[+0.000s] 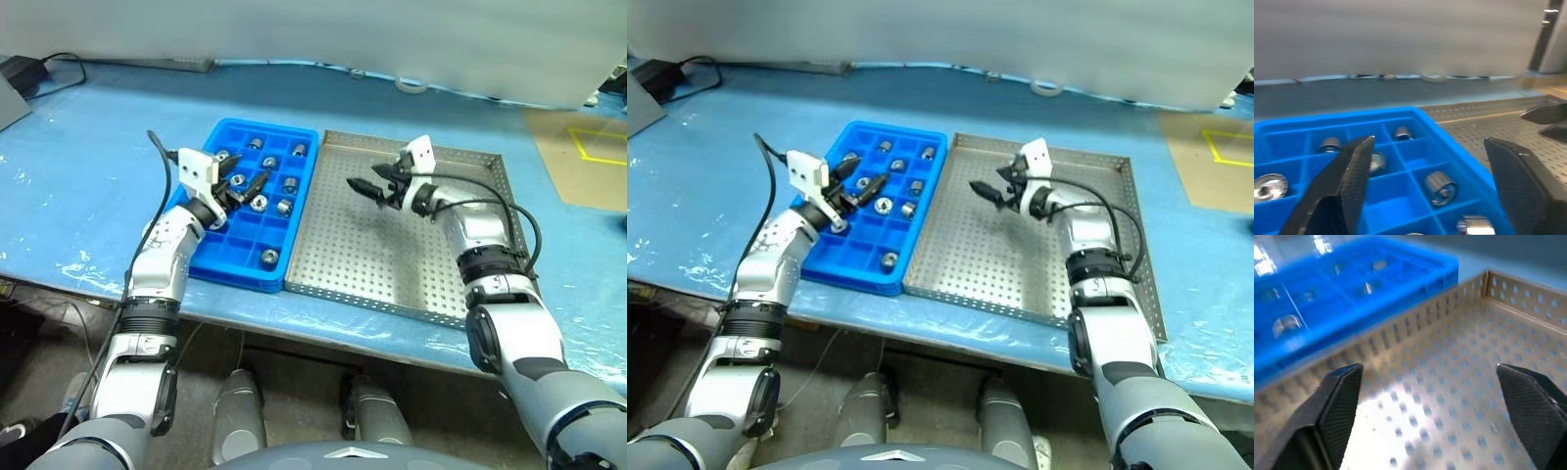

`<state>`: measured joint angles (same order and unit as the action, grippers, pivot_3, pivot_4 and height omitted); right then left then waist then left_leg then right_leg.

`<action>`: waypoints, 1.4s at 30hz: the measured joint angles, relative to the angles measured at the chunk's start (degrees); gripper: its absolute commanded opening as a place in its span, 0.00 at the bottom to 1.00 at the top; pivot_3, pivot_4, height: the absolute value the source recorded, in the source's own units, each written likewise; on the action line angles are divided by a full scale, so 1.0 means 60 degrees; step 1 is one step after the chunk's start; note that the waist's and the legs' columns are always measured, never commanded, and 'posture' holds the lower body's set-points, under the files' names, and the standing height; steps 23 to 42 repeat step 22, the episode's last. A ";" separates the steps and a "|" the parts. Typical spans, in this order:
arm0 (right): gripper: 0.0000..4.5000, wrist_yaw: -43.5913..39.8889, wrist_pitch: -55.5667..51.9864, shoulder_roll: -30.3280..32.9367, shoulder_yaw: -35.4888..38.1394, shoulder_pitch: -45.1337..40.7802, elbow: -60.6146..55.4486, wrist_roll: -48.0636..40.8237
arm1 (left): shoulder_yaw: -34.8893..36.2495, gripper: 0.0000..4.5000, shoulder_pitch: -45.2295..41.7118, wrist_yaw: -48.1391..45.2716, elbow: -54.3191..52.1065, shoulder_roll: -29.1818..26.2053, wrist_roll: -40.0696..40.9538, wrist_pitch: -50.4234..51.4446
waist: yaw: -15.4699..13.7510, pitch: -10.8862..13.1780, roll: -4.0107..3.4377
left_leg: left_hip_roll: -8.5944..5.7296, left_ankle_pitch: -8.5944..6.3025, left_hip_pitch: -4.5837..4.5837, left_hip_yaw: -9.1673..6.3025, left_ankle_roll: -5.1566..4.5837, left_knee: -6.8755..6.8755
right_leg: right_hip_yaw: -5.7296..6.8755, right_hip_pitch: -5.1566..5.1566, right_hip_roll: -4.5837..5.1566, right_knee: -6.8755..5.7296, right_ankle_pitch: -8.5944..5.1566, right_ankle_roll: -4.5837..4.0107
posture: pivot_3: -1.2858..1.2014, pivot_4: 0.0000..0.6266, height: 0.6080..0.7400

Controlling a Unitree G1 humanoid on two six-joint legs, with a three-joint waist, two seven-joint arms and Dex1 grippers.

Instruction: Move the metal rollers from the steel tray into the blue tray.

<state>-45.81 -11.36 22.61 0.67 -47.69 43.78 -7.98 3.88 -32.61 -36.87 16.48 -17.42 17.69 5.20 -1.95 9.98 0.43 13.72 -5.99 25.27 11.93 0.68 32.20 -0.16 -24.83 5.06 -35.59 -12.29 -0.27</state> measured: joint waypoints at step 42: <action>1.00 0.0511 -0.0361 -0.0067 0.0617 0.1074 -0.2569 -0.0733 | -0.1036 0.99 -0.0379 -0.1046 0.1187 0.0350 -0.0949 -0.0613 | 0.0441 0.0000 -0.0003 | -0.0010 -0.0012 -0.0012 0.0005 -0.0021 0.0013 | -0.0010 0.0014 0.0003 0.0001 0.0001 0.0001 | 0.36 0.24 1.00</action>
